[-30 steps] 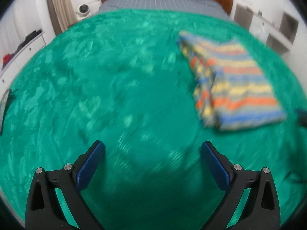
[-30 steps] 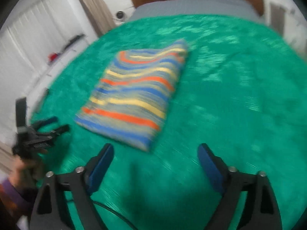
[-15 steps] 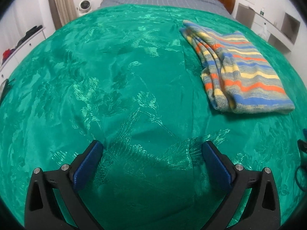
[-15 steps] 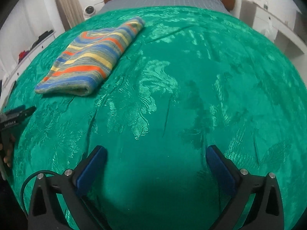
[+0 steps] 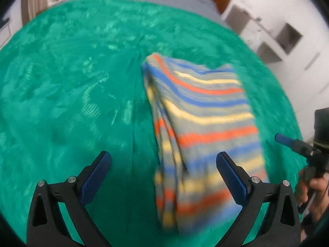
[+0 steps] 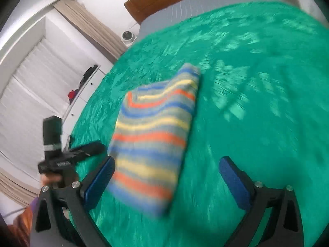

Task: Fold small clothes

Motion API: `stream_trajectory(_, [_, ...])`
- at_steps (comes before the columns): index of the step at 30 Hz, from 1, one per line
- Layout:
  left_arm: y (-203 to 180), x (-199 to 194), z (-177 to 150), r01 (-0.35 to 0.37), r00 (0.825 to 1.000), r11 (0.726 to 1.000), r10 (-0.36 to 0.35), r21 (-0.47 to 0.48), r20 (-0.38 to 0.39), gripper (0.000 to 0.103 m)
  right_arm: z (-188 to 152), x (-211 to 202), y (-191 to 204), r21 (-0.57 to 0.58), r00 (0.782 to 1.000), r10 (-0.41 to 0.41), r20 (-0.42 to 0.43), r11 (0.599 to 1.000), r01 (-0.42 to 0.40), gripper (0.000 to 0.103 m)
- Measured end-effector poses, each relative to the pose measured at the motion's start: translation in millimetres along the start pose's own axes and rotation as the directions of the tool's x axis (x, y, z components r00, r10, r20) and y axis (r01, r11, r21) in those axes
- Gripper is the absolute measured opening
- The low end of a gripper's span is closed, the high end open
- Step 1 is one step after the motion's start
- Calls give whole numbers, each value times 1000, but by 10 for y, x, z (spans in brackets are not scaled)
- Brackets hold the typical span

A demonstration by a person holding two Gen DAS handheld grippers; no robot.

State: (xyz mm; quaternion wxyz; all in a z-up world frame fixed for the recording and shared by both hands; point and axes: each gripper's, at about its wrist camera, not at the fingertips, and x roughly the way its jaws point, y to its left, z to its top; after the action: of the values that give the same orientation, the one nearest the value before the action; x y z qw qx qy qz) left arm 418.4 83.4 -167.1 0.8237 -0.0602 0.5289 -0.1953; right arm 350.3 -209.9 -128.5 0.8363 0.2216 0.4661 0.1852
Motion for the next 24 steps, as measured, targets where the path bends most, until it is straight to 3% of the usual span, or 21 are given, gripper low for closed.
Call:
stream_trajectory(2, [26, 217, 96, -2, 999, 1000, 0, -30, -49, 101, 163, 314, -89, 30, 998, 45, -40, 999, -43, 85])
stream_trajectory(4, [-8, 297, 122, -22, 999, 999, 21, -25, -48, 101, 235, 645, -167, 94, 992, 86, -90, 993, -78, 75])
stream_trajectory(5, [-39, 300, 132, -25, 999, 1000, 25, -11, -37, 100, 253, 739, -172, 105, 992, 88, -93, 991, -78, 65])
stream_trajectory(6, [-85, 305, 133, -27, 999, 1000, 27, 5, -30, 83, 266, 827, -106, 74, 994, 68, -87, 995, -61, 54])
stream_trajectory(7, [-139, 318, 133, -23, 999, 999, 23, 25, -25, 46, 248, 866, -8, 23, 996, 20, -90, 1000, -18, 46])
stream_trajectory(8, [-189, 339, 137, 2, 999, 999, -1, 38, -32, 28, 233, 911, 184, -88, 993, -82, -89, 993, 74, 35])
stream_trajectory(9, [-232, 358, 134, 16, 999, 999, -15, 41, -38, 20, 184, 925, 356, -189, 983, -170, -66, 970, 155, 32])
stream_trajectory(10, [-299, 338, 123, -23, 1000, 998, 24, 61, -18, 18, 142, 919, 519, -271, 971, -237, -33, 937, 219, 30])
stream_trajectory(12, [-420, 263, 97, -64, 998, 992, 62, 107, 22, 17, 64, 827, 763, -359, 957, -287, 32, 891, 280, 27])
stream_trajectory(13, [-459, 184, 83, -66, 997, 991, 61, 115, 44, 17, 59, 752, 817, -362, 958, -281, 53, 889, 281, 27])
stream_trajectory(18, [-618, -320, 109, 17, 991, 993, -32, 118, 127, 17, 112, 204, 905, -292, 973, -196, 121, 930, 224, 27])
stream_trajectory(20, [-694, -329, 118, 30, 993, 992, -43, 120, 107, 31, 192, 75, 812, -253, 975, -189, 115, 944, 213, 30])
stream_trajectory(22, [-714, -257, 27, -36, 996, 992, 25, 123, 90, 74, 206, 34, 595, -210, 963, -259, 75, 940, 269, 51])
stream_trajectory(23, [-718, -241, -75, -113, 989, 985, 100, 127, 108, 80, 171, -8, 528, -203, 940, -333, 73, 918, 341, 78])
stream_trajectory(24, [-730, -248, -154, -159, 981, 978, 142, 132, 131, 82, 112, -58, 481, -199, 909, -408, 83, 887, 416, 93])
